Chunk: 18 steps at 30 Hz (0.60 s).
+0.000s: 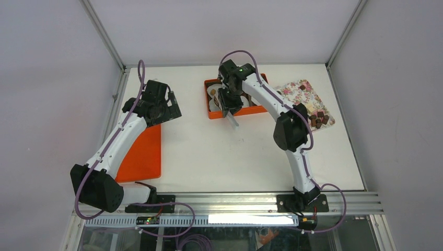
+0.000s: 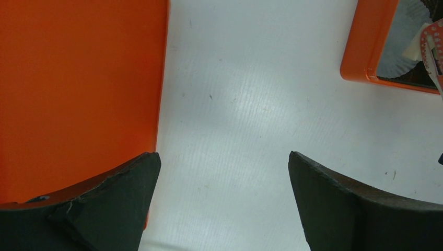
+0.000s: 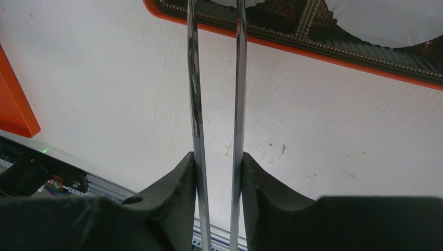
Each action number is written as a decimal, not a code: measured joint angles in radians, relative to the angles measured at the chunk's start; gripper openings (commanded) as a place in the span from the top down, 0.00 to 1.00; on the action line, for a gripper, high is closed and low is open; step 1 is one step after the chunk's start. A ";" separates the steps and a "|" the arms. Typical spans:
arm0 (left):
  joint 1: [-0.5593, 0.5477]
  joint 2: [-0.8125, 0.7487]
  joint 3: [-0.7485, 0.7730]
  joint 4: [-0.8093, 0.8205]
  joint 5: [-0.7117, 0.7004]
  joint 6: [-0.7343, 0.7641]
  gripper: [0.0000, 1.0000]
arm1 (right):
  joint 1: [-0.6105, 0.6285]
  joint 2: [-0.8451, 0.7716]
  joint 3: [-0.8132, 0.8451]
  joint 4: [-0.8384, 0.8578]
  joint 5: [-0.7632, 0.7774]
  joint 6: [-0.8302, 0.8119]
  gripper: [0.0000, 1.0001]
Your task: Pack the chocolate
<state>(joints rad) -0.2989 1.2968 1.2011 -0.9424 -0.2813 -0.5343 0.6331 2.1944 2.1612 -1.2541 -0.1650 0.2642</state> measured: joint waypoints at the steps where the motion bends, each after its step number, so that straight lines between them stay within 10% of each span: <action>1: 0.000 0.000 0.000 0.000 0.000 0.000 0.01 | 0.000 0.006 0.000 0.001 0.001 0.000 1.00; 18: 0.000 0.000 -0.002 0.000 0.000 0.000 0.01 | 0.000 0.042 0.000 0.003 0.004 0.007 0.75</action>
<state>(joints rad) -0.2989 1.2964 1.1995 -0.9424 -0.2813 -0.5346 0.6327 2.2368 2.1612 -1.2510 -0.1612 0.2714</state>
